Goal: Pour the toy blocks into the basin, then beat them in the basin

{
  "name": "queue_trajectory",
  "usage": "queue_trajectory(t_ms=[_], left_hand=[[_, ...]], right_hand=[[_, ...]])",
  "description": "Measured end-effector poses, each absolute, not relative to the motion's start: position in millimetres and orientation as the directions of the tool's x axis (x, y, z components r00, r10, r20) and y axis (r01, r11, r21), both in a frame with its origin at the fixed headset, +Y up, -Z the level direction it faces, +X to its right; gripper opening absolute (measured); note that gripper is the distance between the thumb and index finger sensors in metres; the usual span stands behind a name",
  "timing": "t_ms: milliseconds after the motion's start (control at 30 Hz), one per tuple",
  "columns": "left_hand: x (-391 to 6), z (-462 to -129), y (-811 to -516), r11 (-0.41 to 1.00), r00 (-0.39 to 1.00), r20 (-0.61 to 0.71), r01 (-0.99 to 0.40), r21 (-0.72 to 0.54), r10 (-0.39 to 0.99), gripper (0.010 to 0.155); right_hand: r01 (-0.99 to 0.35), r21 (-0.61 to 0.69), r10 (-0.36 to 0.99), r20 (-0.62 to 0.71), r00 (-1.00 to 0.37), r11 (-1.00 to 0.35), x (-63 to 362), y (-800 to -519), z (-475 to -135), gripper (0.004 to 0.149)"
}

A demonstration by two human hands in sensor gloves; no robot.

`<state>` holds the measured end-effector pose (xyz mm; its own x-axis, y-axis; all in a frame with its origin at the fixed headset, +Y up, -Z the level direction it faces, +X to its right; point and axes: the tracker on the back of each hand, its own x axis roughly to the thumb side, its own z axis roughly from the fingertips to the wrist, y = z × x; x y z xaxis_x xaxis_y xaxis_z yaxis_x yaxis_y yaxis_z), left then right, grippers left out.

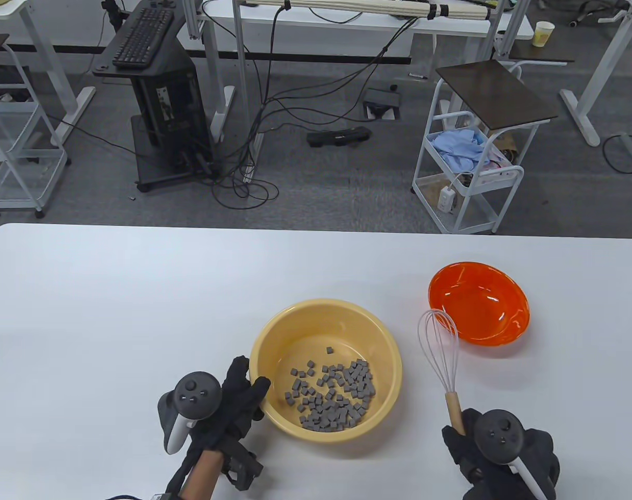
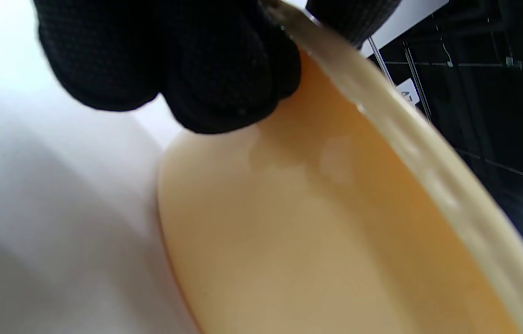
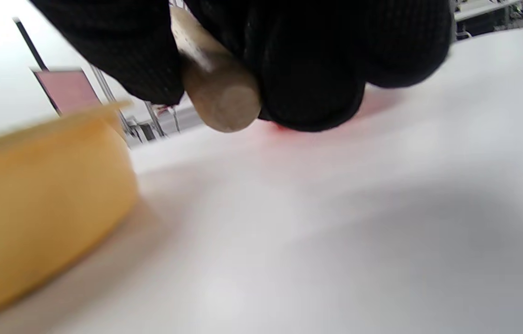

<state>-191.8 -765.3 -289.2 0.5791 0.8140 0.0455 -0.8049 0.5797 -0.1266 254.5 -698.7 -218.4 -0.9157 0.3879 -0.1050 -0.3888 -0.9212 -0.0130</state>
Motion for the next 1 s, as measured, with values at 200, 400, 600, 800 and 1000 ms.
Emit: queue_trajectory(t_ms=[200,400,600,800,1000], left_hand=[[-191.1,-286.8,-769.1,0.54,0.539,0.036,-0.838,-0.08,0.841,0.072],[-189.7,-286.0,-770.8,0.512,0.511,0.033,-0.857,-0.053,0.859,0.071],[-189.5,-285.3,-770.1,0.505,0.503,0.038,-0.862,-0.051,0.863,0.071],[-189.7,-285.2,-770.0,0.495,0.494,0.039,-0.867,-0.059,0.869,0.071],[-189.2,-284.8,-770.1,0.503,0.502,0.037,-0.863,-0.048,0.864,0.071]], right_hand=[[-0.534,-0.074,0.528,0.083,-0.845,-0.842,233.8,-664.7,-222.7,0.05],[-0.565,-0.074,0.552,0.139,-0.822,-0.822,198.9,-656.3,-250.7,0.046],[-0.673,0.037,0.671,0.135,-0.729,-0.738,167.2,-670.7,-284.3,0.053],[-0.726,0.036,0.721,0.161,-0.674,-0.687,144.0,-684.6,-300.5,0.049],[-0.721,0.17,0.737,0.251,-0.627,-0.672,131.6,-676.9,-302.1,0.047]])
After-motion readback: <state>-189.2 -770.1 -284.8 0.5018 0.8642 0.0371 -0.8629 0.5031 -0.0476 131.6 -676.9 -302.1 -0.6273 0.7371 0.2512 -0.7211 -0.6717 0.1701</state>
